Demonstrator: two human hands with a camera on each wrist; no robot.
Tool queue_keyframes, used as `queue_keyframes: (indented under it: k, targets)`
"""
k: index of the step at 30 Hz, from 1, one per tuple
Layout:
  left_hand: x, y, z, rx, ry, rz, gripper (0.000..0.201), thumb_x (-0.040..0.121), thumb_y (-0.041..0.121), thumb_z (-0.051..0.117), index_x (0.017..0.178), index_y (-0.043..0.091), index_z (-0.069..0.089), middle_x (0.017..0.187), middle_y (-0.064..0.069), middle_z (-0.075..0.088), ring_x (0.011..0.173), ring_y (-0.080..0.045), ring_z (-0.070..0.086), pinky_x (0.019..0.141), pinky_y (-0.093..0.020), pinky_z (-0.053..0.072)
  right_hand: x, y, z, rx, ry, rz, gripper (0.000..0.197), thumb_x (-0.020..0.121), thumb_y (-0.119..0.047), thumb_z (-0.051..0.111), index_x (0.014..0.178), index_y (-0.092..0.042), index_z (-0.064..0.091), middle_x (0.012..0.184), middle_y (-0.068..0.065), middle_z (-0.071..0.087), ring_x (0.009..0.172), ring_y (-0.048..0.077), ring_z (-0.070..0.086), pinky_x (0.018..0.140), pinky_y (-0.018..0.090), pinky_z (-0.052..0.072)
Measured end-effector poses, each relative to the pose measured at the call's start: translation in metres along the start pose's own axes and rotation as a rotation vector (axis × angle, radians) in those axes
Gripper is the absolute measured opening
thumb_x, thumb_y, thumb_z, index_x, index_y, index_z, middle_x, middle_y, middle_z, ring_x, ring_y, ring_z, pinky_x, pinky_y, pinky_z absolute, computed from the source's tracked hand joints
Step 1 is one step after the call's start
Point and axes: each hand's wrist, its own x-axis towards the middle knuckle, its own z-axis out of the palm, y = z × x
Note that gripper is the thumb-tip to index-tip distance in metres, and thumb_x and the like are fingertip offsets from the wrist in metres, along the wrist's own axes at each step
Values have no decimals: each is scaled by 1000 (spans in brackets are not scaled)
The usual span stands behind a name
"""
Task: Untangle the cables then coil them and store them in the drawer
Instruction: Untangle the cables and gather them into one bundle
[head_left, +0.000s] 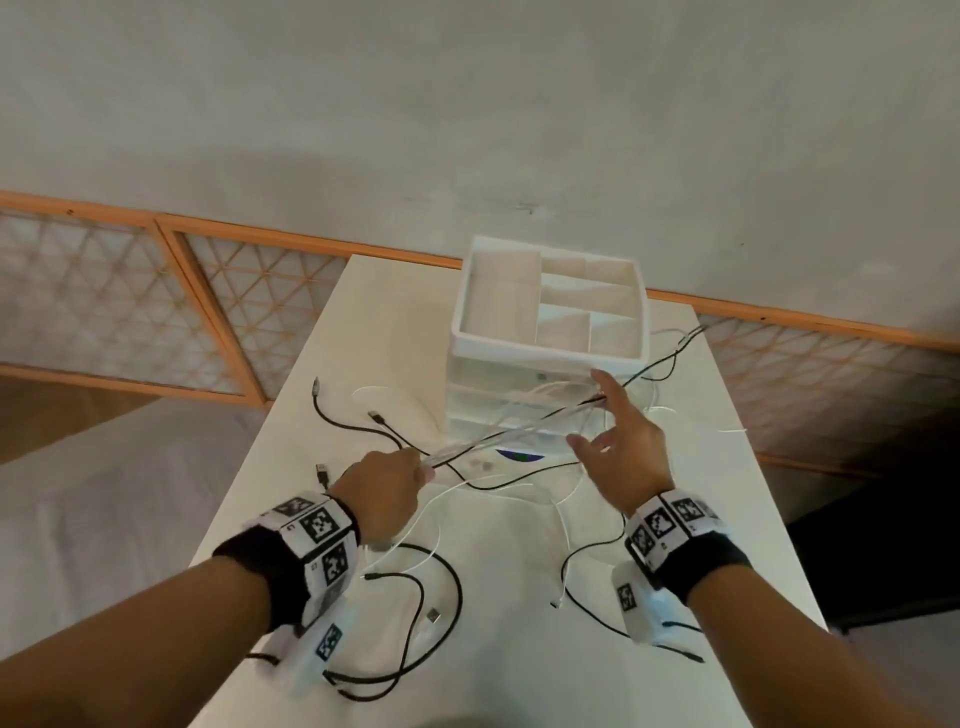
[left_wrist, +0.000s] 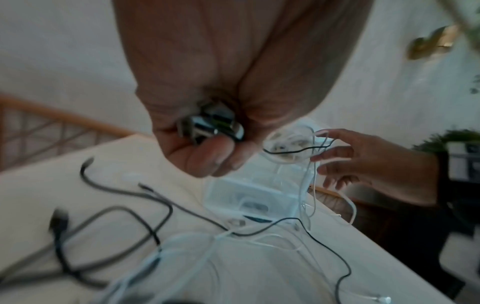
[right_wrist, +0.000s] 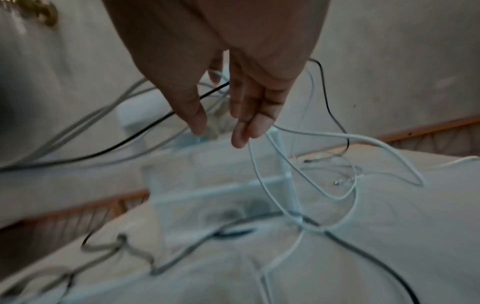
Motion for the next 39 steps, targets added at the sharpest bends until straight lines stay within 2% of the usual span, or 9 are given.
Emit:
queue_keyframes:
  k: [2, 6, 11, 19, 24, 27, 30, 34, 39]
  targets:
    - [8, -3, 16, -149, 27, -90, 36, 104, 32, 37, 70, 20, 34, 75, -6, 53, 80, -28, 51, 69, -32, 37, -19, 4, 27, 15, -48, 1, 75, 83, -14, 72, 141, -35, 28, 109, -11, 61, 64, 7, 65, 78, 29, 53]
    - [8, -1, 17, -413, 1, -132, 34, 99, 39, 49, 73, 17, 42, 72, -4, 51, 72, -24, 47, 69, -34, 40, -46, 18, 70, -63, -126, -33, 37, 84, -15, 63, 114, -29, 47, 91, -11, 66, 65, 13, 61, 74, 38, 56]
    - [0, 10, 6, -611, 61, -158, 44, 93, 39, 60, 64, 18, 36, 53, 3, 38, 46, -16, 34, 49, -28, 27, -36, 13, 97, -317, -523, -80, 51, 94, -18, 52, 141, -38, 46, 150, -17, 46, 128, 16, 54, 106, 32, 42]
    - [-8, 18, -15, -945, 47, -211, 33, 100, 29, 53, 73, 13, 46, 52, 3, 35, 36, -9, 30, 38, -19, 24, -21, 7, 85, -486, -559, -167, 22, 96, -25, 54, 110, -30, 71, 113, -3, 63, 107, 24, 63, 86, 33, 48]
    - [-5, 31, -35, -932, 216, -33, 26, 102, 24, 50, 86, 5, 58, 72, -1, 62, 51, -10, 48, 41, -17, 37, -2, -32, 11, 118, -203, -307, 15, 93, -29, 67, 103, -31, 78, 87, -6, 75, 74, 5, 63, 73, 28, 51]
    - [0, 53, -40, -862, 264, 133, 22, 103, 24, 48, 94, 11, 64, 88, 3, 72, 64, -8, 51, 47, -13, 39, 3, -64, -31, 237, -149, -383, 16, 93, -26, 69, 105, -28, 78, 82, -2, 74, 72, 12, 64, 69, 24, 49]
    - [0, 72, -35, -824, 170, 266, 25, 104, 24, 45, 90, 10, 60, 66, 6, 66, 57, -1, 51, 53, -14, 40, 12, -73, -55, 317, 21, -389, 15, 93, -24, 68, 103, -32, 77, 86, -9, 74, 80, 10, 67, 76, 25, 52]
    - [-2, 76, -26, -1029, -87, 253, 27, 105, 26, 42, 91, 10, 58, 70, -6, 65, 70, -17, 62, 71, -33, 46, 24, -65, -76, 354, 168, -334, 23, 93, -25, 69, 96, -47, 71, 90, -18, 74, 88, 8, 70, 83, 33, 57]
    - [-4, 74, -27, -1183, -268, 189, 27, 103, 30, 44, 90, 8, 55, 64, -10, 61, 77, -32, 68, 72, -35, 54, 32, -49, -78, 349, 220, -264, 18, 93, -28, 68, 101, -44, 73, 94, -15, 76, 90, 9, 71, 85, 41, 58]
